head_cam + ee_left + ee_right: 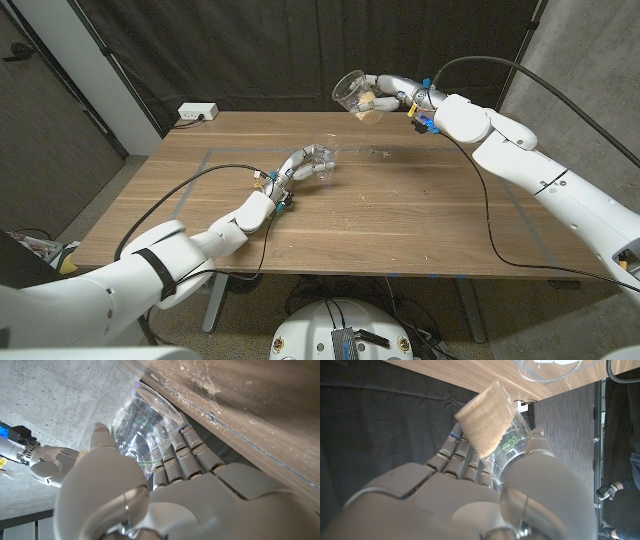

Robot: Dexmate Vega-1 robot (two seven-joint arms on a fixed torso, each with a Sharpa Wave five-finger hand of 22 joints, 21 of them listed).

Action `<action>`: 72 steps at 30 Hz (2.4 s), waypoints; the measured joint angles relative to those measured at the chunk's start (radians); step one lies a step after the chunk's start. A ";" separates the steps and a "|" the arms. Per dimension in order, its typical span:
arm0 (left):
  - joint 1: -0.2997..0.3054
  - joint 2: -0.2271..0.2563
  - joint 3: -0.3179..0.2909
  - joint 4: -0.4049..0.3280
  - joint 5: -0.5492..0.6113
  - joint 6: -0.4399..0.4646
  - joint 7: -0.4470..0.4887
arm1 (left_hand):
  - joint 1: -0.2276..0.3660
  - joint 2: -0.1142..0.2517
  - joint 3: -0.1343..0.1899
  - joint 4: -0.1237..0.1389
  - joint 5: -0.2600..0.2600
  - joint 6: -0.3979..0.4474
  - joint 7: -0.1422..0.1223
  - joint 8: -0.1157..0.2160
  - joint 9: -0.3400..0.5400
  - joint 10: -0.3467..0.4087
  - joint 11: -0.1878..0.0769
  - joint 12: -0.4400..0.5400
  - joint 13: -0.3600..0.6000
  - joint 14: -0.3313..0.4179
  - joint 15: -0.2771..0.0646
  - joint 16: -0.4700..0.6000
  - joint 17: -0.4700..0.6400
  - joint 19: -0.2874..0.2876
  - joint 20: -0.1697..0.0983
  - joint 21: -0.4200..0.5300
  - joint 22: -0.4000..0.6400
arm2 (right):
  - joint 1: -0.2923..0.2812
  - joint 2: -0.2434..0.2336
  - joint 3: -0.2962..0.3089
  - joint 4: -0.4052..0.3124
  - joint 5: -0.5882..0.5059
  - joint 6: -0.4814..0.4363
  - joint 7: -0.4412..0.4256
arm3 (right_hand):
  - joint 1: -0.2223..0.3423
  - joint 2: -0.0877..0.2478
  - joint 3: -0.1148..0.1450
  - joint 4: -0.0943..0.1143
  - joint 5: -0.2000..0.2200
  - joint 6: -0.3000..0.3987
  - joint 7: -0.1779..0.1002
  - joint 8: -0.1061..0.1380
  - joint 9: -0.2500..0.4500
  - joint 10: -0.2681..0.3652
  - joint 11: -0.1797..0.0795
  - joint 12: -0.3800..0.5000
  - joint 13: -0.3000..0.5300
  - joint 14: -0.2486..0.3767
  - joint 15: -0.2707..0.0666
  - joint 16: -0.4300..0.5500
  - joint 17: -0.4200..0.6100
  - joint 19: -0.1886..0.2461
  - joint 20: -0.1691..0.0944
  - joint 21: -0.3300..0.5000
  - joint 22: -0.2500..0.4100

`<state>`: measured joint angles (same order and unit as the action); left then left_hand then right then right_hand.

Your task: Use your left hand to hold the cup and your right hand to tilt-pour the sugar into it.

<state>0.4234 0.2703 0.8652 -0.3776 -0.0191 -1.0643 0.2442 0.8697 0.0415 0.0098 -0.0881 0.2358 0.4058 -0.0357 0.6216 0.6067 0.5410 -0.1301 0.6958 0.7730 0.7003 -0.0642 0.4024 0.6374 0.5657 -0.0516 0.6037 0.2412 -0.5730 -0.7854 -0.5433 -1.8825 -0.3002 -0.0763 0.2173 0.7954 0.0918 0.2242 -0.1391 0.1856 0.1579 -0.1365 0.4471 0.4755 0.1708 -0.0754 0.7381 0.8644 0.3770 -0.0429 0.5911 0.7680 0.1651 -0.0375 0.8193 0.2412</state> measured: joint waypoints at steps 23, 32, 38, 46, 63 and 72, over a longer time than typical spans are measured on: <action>0.034 0.030 0.029 -0.013 0.047 -0.089 0.162 | 0.000 0.001 -0.008 0.008 -0.007 0.001 0.009 -0.001 -0.006 -0.004 0.007 0.000 -0.001 0.004 -0.004 -0.015 0.011 -0.007 0.000 0.008 -0.004 | 0.028 0.057 -0.069 0.024 -0.209 0.004 0.052 | -0.005 0.010 0.002 0.003 0.000 0.028 0.004 -0.003 0.000 0.024 -0.001 -0.008 0.005 0.034 -0.002 -0.008 0.002 0.004 -0.004 0.011 -0.009; 0.042 0.041 0.034 -0.017 0.057 -0.097 0.182 | -0.004 0.018 -0.008 0.008 -0.008 -0.002 0.005 -0.001 -0.002 -0.006 0.009 0.000 -0.001 -0.006 -0.002 -0.015 0.014 -0.013 -0.002 0.008 -0.004 | 0.023 0.060 -0.071 0.023 -0.248 0.012 0.067 | -0.015 0.001 0.002 0.003 -0.001 0.030 0.006 -0.003 0.005 0.037 0.002 -0.008 0.009 0.047 0.000 -0.008 0.004 0.017 -0.002 0.011 -0.014; 0.047 0.048 0.034 -0.018 0.057 -0.097 0.182 | 0.000 0.021 -0.008 0.008 -0.008 -0.008 0.000 -0.001 0.002 -0.006 0.009 0.000 -0.001 -0.006 -0.002 -0.023 0.014 -0.013 -0.002 0.008 -0.004 | 0.023 0.060 -0.071 0.023 -0.265 0.019 0.075 | -0.015 0.001 0.002 0.003 -0.001 0.030 0.006 -0.003 0.005 0.039 0.003 -0.008 0.009 0.054 -0.003 -0.009 0.004 0.017 -0.002 0.011 -0.017; 0.049 0.053 0.029 -0.018 0.062 -0.080 0.224 | 0.007 0.028 -0.008 0.008 -0.008 -0.019 0.000 -0.001 0.003 -0.015 0.007 -0.004 0.001 -0.006 -0.002 -0.023 0.019 -0.012 -0.002 0.008 -0.007 | 0.014 0.078 -0.071 0.026 -0.281 0.030 0.085 | -0.021 -0.006 0.002 0.003 -0.001 0.043 0.004 0.004 0.005 0.048 0.002 -0.008 0.009 0.059 -0.002 -0.009 0.004 0.021 0.002 0.017 -0.019; 0.043 0.058 0.020 -0.006 0.045 -0.042 0.203 | 0.013 0.034 -0.008 0.008 -0.015 -0.024 -0.005 -0.001 0.001 -0.021 0.005 -0.007 0.000 -0.006 -0.002 -0.033 0.018 -0.022 0.004 0.008 -0.006 | 0.037 0.107 -0.102 0.047 -0.378 0.035 0.087 | -0.021 -0.006 0.002 0.002 -0.005 0.058 -0.010 0.008 0.009 0.053 -0.003 -0.008 0.018 0.068 -0.004 -0.012 0.009 0.020 0.002 0.017 -0.028; 0.033 0.055 0.019 0.000 0.032 -0.024 0.175 | 0.016 0.037 -0.008 0.008 -0.015 -0.030 -0.010 -0.001 0.003 -0.023 0.004 -0.008 0.000 -0.006 -0.002 -0.036 0.023 -0.022 0.004 0.015 -0.006 | 0.041 0.121 -0.122 0.042 -0.459 0.019 0.088 | -0.027 -0.013 0.002 0.002 -0.005 0.064 -0.006 0.010 0.009 0.058 -0.009 -0.012 0.020 0.070 -0.005 -0.015 0.009 0.020 0.002 0.017 -0.028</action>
<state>0.4564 0.3253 0.8845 -0.3777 0.0125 -1.0882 0.4191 0.8858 0.0785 0.0016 -0.0800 0.2203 0.3763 -0.0461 0.6205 0.6096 0.5184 -0.1266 0.6878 0.7729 0.6945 -0.0660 0.3659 0.6605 0.5441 -0.0481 0.6184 0.2349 -0.5315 -0.6644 -0.6656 -1.8409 -0.7593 -0.0569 0.3051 0.7680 0.0789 0.2264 -0.1366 0.1809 0.2217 -0.1428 0.4568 0.4845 0.2293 -0.0842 0.7262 0.8839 0.4470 -0.0483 0.5757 0.7771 0.1854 -0.0357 0.8359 0.2130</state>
